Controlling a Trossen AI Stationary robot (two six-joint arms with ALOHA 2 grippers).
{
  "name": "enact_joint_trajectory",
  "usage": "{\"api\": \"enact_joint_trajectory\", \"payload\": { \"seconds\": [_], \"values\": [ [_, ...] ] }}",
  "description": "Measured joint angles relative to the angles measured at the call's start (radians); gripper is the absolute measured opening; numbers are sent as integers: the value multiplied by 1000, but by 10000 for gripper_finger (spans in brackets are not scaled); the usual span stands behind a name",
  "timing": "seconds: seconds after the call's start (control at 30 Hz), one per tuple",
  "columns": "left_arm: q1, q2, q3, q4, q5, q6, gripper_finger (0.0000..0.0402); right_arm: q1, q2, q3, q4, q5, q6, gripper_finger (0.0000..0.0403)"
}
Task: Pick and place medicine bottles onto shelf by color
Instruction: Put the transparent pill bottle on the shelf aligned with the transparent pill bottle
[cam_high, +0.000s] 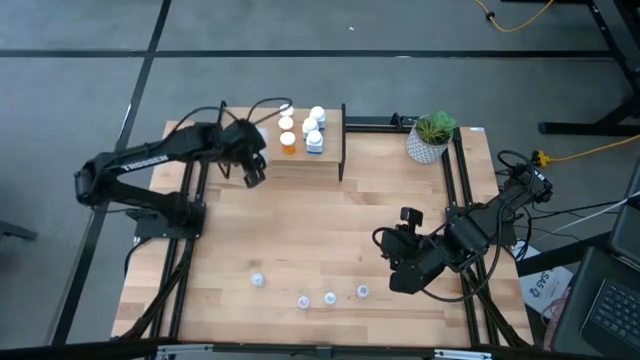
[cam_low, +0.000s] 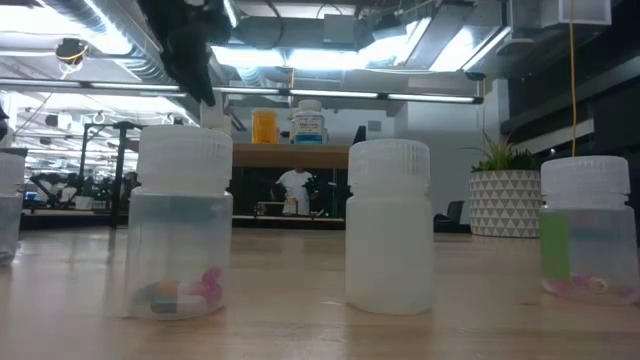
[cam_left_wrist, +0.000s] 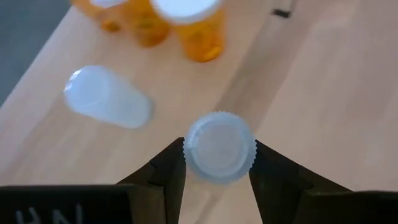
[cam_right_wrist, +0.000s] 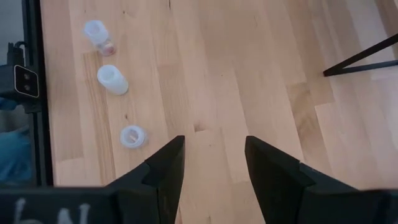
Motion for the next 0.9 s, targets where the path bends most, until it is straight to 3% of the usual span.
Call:
{"api": "enact_joint_trajectory", "payload": {
  "seconds": [0.5,0.9],
  "values": [
    [239,65,0,119,68,142,146,0,0,0,-3,-1,0,171],
    [323,65,0,193,119,181,146,0,0,0,-3,-1,3,171]
  ]
}}
